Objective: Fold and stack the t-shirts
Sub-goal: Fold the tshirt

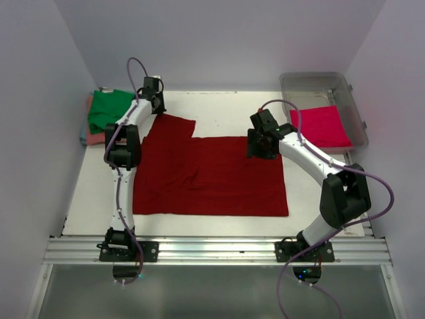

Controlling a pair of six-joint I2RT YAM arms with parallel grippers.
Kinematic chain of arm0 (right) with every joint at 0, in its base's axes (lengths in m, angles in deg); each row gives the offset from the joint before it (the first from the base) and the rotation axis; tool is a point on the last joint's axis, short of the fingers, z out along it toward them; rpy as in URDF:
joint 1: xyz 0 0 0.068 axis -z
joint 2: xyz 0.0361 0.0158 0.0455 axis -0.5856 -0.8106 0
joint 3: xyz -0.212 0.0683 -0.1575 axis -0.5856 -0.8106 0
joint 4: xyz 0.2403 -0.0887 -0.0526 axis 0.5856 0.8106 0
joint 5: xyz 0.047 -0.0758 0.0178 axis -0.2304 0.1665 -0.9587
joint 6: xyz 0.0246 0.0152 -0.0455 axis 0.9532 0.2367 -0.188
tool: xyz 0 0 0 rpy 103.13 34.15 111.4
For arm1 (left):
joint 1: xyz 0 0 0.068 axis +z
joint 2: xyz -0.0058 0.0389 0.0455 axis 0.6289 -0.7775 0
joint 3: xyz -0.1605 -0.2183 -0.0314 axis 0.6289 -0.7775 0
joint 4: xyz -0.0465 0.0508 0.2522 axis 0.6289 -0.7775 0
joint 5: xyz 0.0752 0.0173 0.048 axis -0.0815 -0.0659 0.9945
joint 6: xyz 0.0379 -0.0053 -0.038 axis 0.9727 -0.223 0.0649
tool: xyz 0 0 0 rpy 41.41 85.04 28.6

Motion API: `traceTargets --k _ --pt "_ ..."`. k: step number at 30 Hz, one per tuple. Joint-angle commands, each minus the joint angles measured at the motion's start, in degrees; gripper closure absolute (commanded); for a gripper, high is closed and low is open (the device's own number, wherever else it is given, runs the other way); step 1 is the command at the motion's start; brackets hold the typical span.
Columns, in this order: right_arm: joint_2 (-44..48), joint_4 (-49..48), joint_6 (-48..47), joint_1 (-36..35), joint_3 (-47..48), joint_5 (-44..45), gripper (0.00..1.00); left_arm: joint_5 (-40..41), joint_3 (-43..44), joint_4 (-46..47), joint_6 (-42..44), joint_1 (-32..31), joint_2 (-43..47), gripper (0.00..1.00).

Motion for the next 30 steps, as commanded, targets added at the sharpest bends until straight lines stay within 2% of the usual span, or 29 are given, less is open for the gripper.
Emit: traceTargets --k 1,4,7,9,10,11,14,18,21,30 --pt "1.6 -0.4 0.3 0.1 0.8 0.9 0.42 1.1 -3.8 -6.9 -0.1 0.1 -2.3 1.0" --pt "2.1 0.4 1.6 0.0 1.1 4.5 0.51 1.6 -4.9 -6.1 -0.8 0.1 -0.6 1.0" --pt "1.9 1.2 2.9 0.2 1.7 11.3 0.51 1.5 -6.5 -5.2 -1.5 0.1 3.2 1.0" --pt "1.3 1.6 3.1 0.2 3.0 16.4 0.45 2.3 -8.0 -4.1 -2.5 -0.1 7.7 1.0" --pt "0.9 1.6 2.9 0.2 3.6 17.8 0.33 2.5 -9.9 -3.8 -3.0 -0.1 9.4 1.0" --pt "-0.6 1.8 2.6 0.3 5.2 19.2 0.28 2.7 -10.9 -3.6 -3.3 -0.2 11.1 1.0" --pt "-5.2 3.4 2.2 0.6 9.6 23.9 0.2 4.1 -15.4 -2.6 -4.0 -0.5 17.8 1.0" --pt "-13.5 5.1 1.2 2.0 16.1 23.2 0.19 7.3 -21.3 -1.3 -4.5 -0.6 25.0 1.0" --pt "-19.3 5.5 0.4 4.0 20.4 20.6 0.19 11.1 -24.8 -1.5 -4.3 -0.3 26.8 1.0" --pt "-29.8 4.7 -1.6 7.5 31.7 17.6 0.19 13.2 -24.5 -2.7 -5.3 1.3 26.5 1.0"
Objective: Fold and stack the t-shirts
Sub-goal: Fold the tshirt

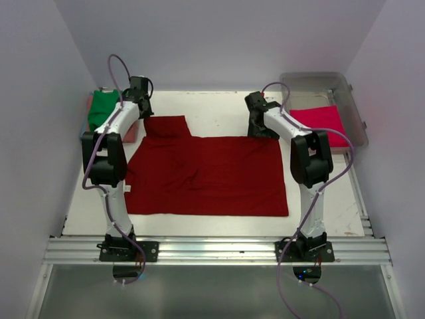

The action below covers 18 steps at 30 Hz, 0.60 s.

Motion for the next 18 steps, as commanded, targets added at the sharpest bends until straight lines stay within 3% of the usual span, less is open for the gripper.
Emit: traceTargets --k 1,9,18 --pt "-1.5 0.6 -1.3 1.6 6.0 -0.5 0.19 3.4 0.1 0.2 -1.6 0.9 0.4 1.0" --pt "-8.0 9.4 3.6 4.7 15.6 3.9 0.25 4.4 0.1 -0.4 -2.5 2.2 -0.2 1.0" --pt "-8.7 10.0 9.9 4.8 11.6 5.9 0.37 4.1 0.3 -0.5 -2.7 2.3 -1.1 1.0"
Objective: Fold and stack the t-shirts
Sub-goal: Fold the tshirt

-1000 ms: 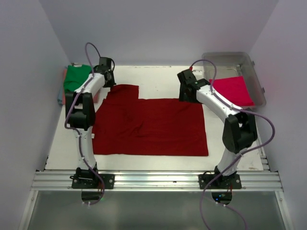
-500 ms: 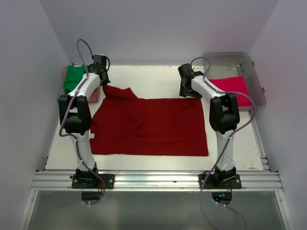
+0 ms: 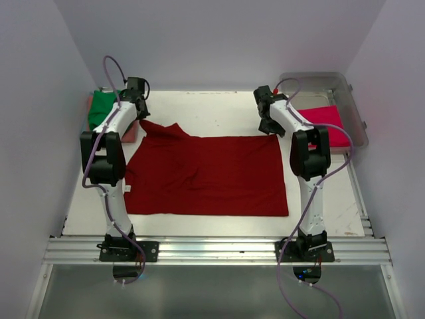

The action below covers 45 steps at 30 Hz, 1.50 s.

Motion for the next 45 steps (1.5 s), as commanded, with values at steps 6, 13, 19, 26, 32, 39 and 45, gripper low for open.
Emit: traceTargets --k 6,13,19,26,32,39,45 --pt "-5.4 2.6 5.2 -0.2 2.6 2.1 0.4 1.8 -0.1 -0.1 -1.0 0.6 -0.7 1.0" --pt "-10.1 2.2 6.4 -0.1 6.3 4.0 0.42 0.9 -1.2 1.0 -1.0 0.6 -0.1 1.0" --pt "-11.7 2.0 5.8 0.1 8.4 6.3 0.46 0.7 -1.1 1.1 -0.9 0.6 0.0 1.0" --pt "-13.6 2.0 6.5 1.3 9.1 6.1 0.57 1.3 -1.2 0.7 -0.9 0.6 -0.2 1.0" --pt "-14.0 2.1 6.8 1.8 8.4 4.5 0.74 2.8 -1.6 0.6 -1.1 0.7 0.3 1.0" --pt "-8.6 -5.6 2.2 1.7 3.6 0.6 0.48 5.6 -2.9 1.1 -2.0 1.5 2.6 1.0" --pt "3.2 -18.3 -3.5 1.7 -7.5 -8.2 0.36 6.8 -3.1 0.1 -3.1 4.0 2.8 1.0"
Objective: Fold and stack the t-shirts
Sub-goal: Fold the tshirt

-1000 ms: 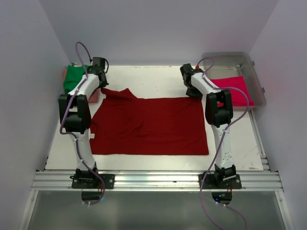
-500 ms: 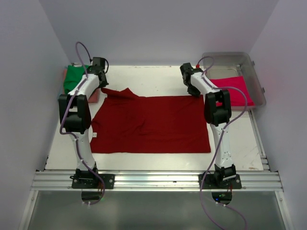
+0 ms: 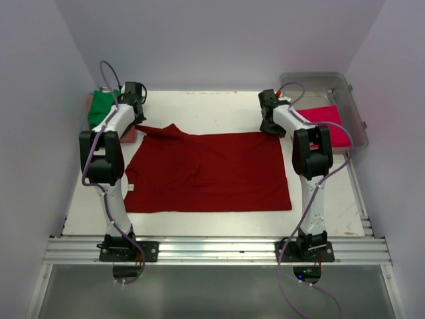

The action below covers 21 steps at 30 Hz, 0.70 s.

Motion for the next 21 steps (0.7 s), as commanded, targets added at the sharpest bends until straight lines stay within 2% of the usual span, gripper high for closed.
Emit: traceTargets --k 1,8,16,21 --pt "6.0 -9.2 -4.1 -0.2 -4.2 -8.6 0.36 3.0 -0.3 0.2 -1.8 3.0 3.4 1.0" --pt "9.8 -12.0 -7.7 -0.2 -3.6 -14.1 0.32 4.3 -1.7 0.6 -2.8 4.6 5.8 1.0" --pt "1.3 -7.4 -9.0 -0.3 5.6 -15.1 0.33 2.7 -2.3 1.0 -2.9 4.9 6.3 1.0" --pt "-2.3 -7.7 -7.9 -0.2 6.2 -15.1 0.35 2.5 -2.3 1.1 -2.8 4.9 6.6 1.0"
